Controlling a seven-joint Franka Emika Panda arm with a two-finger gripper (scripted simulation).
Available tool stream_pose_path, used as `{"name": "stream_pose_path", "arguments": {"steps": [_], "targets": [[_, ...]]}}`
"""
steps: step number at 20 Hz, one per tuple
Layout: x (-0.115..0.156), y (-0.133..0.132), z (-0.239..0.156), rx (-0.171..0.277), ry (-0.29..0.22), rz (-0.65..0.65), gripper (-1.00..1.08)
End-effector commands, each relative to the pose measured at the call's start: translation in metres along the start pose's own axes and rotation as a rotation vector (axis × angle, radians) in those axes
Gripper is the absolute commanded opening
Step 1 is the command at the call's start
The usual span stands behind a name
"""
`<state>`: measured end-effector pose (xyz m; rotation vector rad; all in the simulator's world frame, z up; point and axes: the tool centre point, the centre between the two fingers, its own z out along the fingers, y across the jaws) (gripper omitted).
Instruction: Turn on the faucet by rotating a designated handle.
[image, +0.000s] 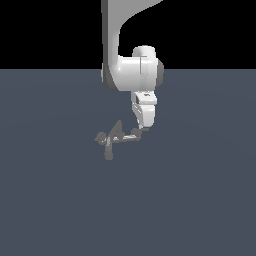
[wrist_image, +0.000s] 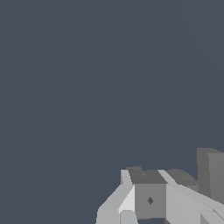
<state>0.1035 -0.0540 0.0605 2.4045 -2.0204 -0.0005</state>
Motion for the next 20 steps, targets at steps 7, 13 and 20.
{"name": "stream_pose_path", "arguments": {"steps": [7,13,20], "targets": [[0.005,0.006,0.000,0.001,0.000,0.001,-1.00],[0.020,0.025,0.000,0.001,0.000,0.001,-1.00],[0.017,0.035,0.000,0.002,-0.001,-0.001,-1.00]]}}
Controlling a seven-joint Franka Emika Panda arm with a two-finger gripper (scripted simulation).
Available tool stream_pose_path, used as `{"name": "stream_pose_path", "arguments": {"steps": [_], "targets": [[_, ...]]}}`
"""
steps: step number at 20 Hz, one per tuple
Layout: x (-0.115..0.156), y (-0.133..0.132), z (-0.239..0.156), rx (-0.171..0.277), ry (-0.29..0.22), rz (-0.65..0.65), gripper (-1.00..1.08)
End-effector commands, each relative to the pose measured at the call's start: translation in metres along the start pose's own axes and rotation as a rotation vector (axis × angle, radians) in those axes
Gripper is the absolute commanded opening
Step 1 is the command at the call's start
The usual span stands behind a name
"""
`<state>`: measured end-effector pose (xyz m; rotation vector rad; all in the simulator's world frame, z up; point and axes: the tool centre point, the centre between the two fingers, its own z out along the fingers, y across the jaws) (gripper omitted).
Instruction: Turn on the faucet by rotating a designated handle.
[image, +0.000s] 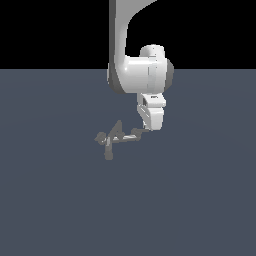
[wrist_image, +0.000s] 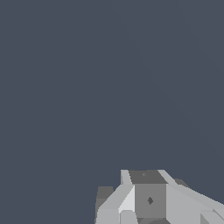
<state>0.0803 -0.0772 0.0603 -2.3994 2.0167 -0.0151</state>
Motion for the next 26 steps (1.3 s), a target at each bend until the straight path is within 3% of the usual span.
{"name": "stream_pose_path", "arguments": {"steps": [1,8,10,22,24,26], "targets": [[-0.002,0.011,-0.001,-0.011,-0.003,0.000,-1.00],[-0.001,0.033,-0.001,-0.012,-0.003,0.000,-1.00],[-0.001,0.023,0.001,0.004,-0.001,-0.001,-1.00],[-0.028,0.056,-0.001,-0.011,-0.003,0.001,-1.00],[-0.013,0.056,0.000,-0.010,0.003,0.019,-1.00],[-0.027,0.055,0.000,-0.010,0.002,0.014,-1.00]]}}
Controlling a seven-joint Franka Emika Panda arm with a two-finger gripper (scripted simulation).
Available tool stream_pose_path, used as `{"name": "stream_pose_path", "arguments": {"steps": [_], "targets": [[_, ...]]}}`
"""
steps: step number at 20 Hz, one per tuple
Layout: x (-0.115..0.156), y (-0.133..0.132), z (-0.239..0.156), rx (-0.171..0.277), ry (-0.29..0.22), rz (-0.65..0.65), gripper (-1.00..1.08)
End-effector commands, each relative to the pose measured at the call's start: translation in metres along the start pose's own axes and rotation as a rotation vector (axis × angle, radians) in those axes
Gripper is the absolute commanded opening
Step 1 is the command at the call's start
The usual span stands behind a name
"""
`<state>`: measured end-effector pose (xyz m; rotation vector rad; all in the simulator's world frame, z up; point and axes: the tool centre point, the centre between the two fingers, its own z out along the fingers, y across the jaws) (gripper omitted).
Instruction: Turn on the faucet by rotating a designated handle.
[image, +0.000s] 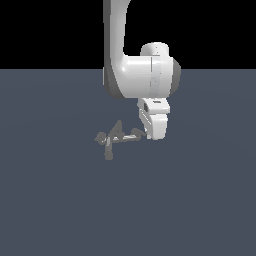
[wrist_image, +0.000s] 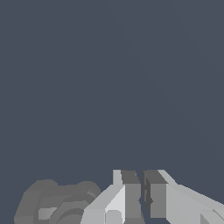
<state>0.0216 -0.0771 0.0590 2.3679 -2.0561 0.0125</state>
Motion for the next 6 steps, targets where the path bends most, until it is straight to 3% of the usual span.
{"name": "stream_pose_path", "arguments": {"steps": [1,6], "targets": [[-0.024,-0.003,-0.001,0.000,-0.006,-0.021,-1.00],[-0.053,-0.004,-0.002,-0.001,-0.010,-0.031,-1.00]]}}
